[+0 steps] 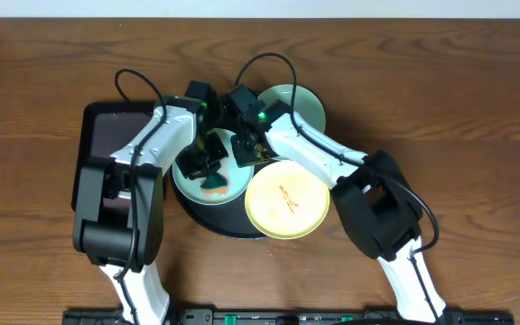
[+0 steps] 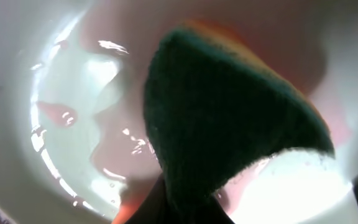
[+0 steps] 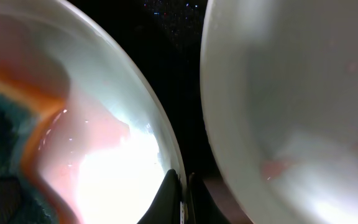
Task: Clean dirty plates on tray and stack at the side
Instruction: 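Scrub the left pale green plate with the sponge in the left gripper, then lift the sponge away and grasp the scrubbed plate with the right gripper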
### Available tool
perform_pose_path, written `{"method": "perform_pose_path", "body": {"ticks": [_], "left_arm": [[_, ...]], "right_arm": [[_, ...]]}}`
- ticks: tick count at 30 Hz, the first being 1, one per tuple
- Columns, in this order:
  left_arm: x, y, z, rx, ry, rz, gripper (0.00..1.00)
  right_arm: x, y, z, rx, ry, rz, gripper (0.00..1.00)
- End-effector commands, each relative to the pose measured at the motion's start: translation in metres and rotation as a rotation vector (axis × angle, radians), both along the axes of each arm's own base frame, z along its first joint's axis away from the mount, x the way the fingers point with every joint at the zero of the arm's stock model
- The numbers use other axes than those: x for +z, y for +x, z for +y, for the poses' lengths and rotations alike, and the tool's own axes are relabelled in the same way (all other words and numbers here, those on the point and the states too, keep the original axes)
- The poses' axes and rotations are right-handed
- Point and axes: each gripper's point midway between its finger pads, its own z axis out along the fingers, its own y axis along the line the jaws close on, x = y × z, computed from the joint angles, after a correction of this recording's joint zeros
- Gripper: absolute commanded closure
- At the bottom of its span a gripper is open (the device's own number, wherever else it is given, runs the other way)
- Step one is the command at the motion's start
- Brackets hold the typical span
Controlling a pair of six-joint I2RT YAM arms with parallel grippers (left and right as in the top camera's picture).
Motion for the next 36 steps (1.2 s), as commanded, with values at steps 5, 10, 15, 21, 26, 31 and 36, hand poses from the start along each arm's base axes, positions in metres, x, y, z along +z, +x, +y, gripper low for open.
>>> {"method": "perform_pose_path", "body": {"ticks": [5,10,15,21,26,31,36], "left_arm": [[0.001,0.044,0.008,-0.221,-0.015,-0.204,0.93],[0.035,0.085,0.050,-0.081,0.137,-0.345,0.93],[0.078,0.101,0.067,-0.031,0.142,-0.455,0.93],[0.137,0.092,0.087,0.021,0.150,-0.566,0.93],[0.174,0.074,0.107,0.032,0.175,-0.620,0.93],[0.175,0.053,0.136,0.059,0.206,-0.563,0.93],[0.166,0.037,0.170,0.143,0.225,-0.497,0.93]], "right_arm": [[-0.014,-0.002,-0.007,0.010,-0.042,0.015,0.99],[-0.014,-0.002,-0.006,0.010,-0.042,0.015,0.99],[-0.014,-0.002,-0.006,0.010,-0.042,0.015,0.99],[-0.019,-0.003,-0.007,0.005,-0.045,0.023,0.99],[-0.019,-0.012,0.009,0.084,0.035,0.066,0.99],[0.010,-0.011,0.021,0.165,0.132,0.043,0.99],[0.055,-0.006,0.021,0.228,0.163,-0.049,0.99]]}}
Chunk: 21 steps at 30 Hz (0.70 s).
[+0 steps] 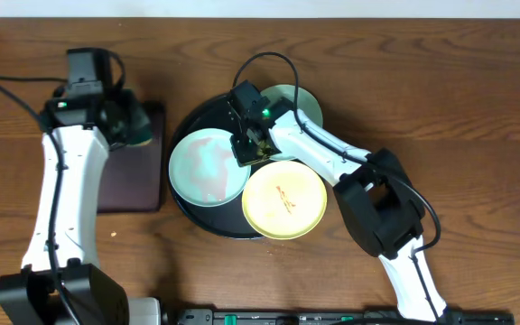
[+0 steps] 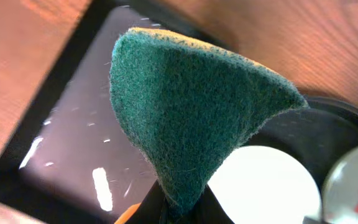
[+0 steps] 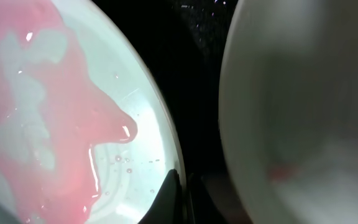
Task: Clean dirty plates on tray and stack at the side
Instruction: 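Lift the sponge away and grasp the scrubbed plate with the right gripper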
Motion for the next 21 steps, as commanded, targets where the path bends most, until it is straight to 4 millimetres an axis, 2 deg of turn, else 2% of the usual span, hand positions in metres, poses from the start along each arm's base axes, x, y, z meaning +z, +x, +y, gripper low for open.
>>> {"method": "perform_pose_path", "body": {"ticks": [1,2,6,11,16,21], "left_arm": [[0.004,-0.004,0.026,0.046,0.026,0.003,0.93],[0.004,-0.006,0.035,0.070,0.026,0.003,0.93],[0.004,-0.010,0.050,0.109,0.026,0.003,0.93],[0.004,-0.013,0.057,0.130,0.026,0.004,0.93],[0.004,-0.013,0.057,0.131,0.026,0.004,0.93],[0.004,-0.013,0.057,0.131,0.026,0.004,0.92]], "right_arm": [[0.055,-0.001,0.011,0.100,0.087,-0.091,0.99],[0.066,0.003,0.008,0.092,0.084,-0.124,0.99],[0.086,0.009,0.001,0.087,0.059,-0.194,0.99],[0.109,0.020,-0.017,0.069,-0.034,-0.313,0.99],[0.137,0.038,-0.043,0.043,-0.279,-0.550,0.99],[0.158,0.036,-0.045,0.055,-0.475,-0.725,0.99]]}}
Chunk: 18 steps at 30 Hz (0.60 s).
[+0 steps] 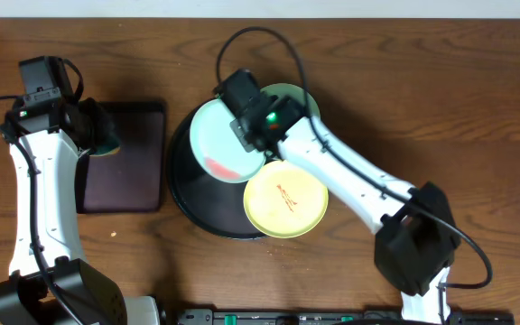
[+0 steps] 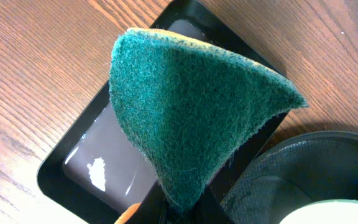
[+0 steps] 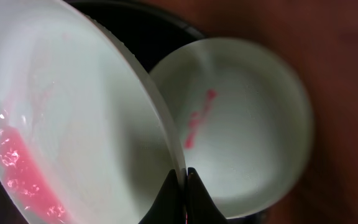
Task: Clean dirty plates on tray and stack at the side
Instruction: 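Lift the sponge away and grasp the scrubbed plate with the right gripper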
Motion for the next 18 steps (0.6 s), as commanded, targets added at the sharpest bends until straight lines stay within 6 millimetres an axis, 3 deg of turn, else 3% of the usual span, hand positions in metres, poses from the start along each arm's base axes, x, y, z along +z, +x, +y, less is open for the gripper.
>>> {"method": "perform_pose_path", "body": {"ticks": [1,14,18], "left_arm": [[0.004,0.002,0.005,-0.011,0.026,-0.002,0.93],[0.005,0.002,0.005,-0.010,0.026,-0.003,0.93],[0.004,0.002,0.005,-0.011,0.025,0.000,0.93]], "right_arm": [[0.042,0.004,-0.013,-0.047,-0.192,-0.238,0.99],[0.122,-0.009,-0.001,-0.172,-0.399,-0.662,0.99],[0.129,-0.009,0.004,-0.161,-0.379,-0.676,0.99]]}}
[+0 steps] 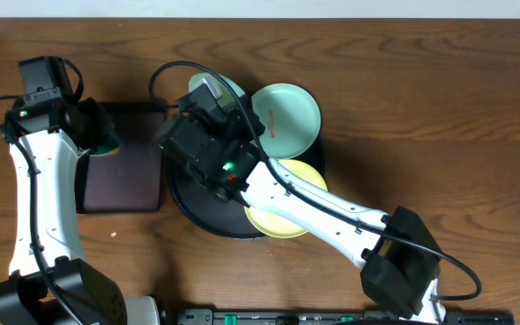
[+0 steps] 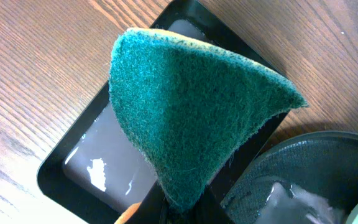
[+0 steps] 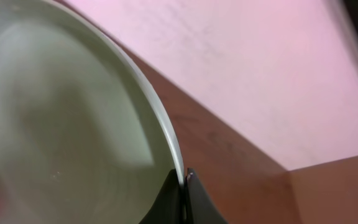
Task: Clean dirty plates on tray and stack at the side
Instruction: 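Lift the sponge away and grasp the scrubbed plate with the right gripper, then carry the pale green plate right and set it on the table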
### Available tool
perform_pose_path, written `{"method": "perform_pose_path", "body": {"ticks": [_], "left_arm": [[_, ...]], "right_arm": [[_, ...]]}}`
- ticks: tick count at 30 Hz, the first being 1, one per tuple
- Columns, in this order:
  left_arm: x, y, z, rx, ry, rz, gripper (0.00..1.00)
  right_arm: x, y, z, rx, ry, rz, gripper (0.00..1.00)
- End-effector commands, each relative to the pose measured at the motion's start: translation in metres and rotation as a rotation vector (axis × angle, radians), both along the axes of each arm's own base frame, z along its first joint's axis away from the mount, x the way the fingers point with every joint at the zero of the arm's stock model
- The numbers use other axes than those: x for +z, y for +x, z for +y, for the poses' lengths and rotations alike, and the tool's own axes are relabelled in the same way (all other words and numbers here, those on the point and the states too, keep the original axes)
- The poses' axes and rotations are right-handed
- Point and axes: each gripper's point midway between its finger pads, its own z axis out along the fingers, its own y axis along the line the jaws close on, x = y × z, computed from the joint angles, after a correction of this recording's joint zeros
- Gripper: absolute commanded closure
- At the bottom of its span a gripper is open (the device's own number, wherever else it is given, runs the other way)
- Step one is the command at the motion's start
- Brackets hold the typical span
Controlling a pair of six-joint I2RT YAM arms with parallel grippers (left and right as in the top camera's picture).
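My right gripper (image 3: 183, 186) is shut on the rim of a pale green plate (image 3: 73, 124), holding it steeply tilted above the left back of the round black tray (image 1: 192, 212); only a sliver of that plate (image 1: 228, 93) shows overhead. A second pale green plate (image 1: 289, 116) with a red smear lies at the tray's back right. A yellow plate (image 1: 301, 176) sits at the front right, partly under my right arm. My left gripper (image 2: 179, 211) is shut on a folded green sponge (image 2: 191, 118), above the rectangular black basin (image 2: 104, 149).
The rectangular basin (image 1: 125, 171) holds a shallow film of liquid and lies left of the round tray. A wet patch (image 2: 291, 199) glistens on the round tray's floor. Bare wooden table (image 1: 441, 108) surrounds everything. My right arm spans the tray's front.
My right gripper has moved left with the plate and tipped it far steeper; its camera now faces table and wall. My left arm and the sponge have not moved.
First the sponge was pressed on the pink-smeared plate in the round tray while my right gripper pinched its rim. Then the sponge hung over the rectangular basin. Then the plate was raised, pink liquid pooled at its low edge; now it is held steeply tilted.
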Motion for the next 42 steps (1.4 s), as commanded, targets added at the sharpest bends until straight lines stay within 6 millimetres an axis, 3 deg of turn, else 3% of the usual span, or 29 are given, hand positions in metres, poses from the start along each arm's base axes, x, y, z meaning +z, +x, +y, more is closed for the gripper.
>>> {"method": "perform_pose_path", "body": {"ticks": [1,6,9,14,17,22,24,25,29,30,31,34,37,40,42], "left_arm": [[0.004,0.002,0.005,-0.011,0.025,0.000,0.93],[0.004,0.002,0.005,-0.011,0.025,0.000,0.93],[0.004,0.002,0.005,-0.011,0.025,0.000,0.93],[0.004,0.002,0.005,-0.011,0.025,0.000,0.93],[0.004,0.002,0.005,-0.011,0.025,0.000,0.93],[0.004,0.002,0.005,-0.011,0.025,0.000,0.93],[0.004,0.002,0.004,-0.011,0.025,0.000,0.93],[0.004,0.002,0.005,-0.011,0.025,0.000,0.93],[0.004,0.002,0.004,-0.011,0.025,0.000,0.93],[0.004,0.002,0.004,-0.011,0.025,0.000,0.92],[0.004,0.001,0.004,-0.011,0.025,0.000,0.93],[0.004,0.001,0.004,-0.011,0.025,0.000,0.93],[0.004,0.002,0.004,-0.011,0.025,0.000,0.93],[0.004,0.002,0.004,-0.011,0.025,0.000,0.93],[0.004,0.002,0.005,-0.011,0.026,0.000,0.93]], "right_arm": [[0.033,-0.005,-0.012,-0.035,-0.031,-0.071,0.99],[0.005,-0.009,-0.005,0.041,0.007,0.064,0.99],[-0.027,-0.018,0.000,0.082,0.111,0.233,0.99],[-0.055,-0.029,0.011,0.151,0.295,0.461,0.99],[-0.048,-0.029,0.013,0.203,0.419,0.549,0.99],[-0.004,-0.014,-0.012,0.267,0.659,0.612,0.99],[0.018,-0.005,-0.035,0.249,0.746,0.601,0.99],[0.036,0.003,-0.062,0.217,0.809,0.579,0.99],[0.063,0.016,-0.142,0.052,0.927,0.512,0.99],[0.068,0.018,-0.186,-0.049,0.965,0.487,0.99],[0.068,0.018,-0.210,-0.108,0.975,0.479,0.99],[0.056,0.011,-0.267,-0.275,0.985,0.489,0.99],[0.030,-0.001,-0.318,-0.433,0.967,0.541,0.99],[0.000,-0.014,-0.352,-0.548,0.965,0.591,0.99],[-0.035,-0.026,-0.374,-0.641,0.977,0.635,0.99]]}}
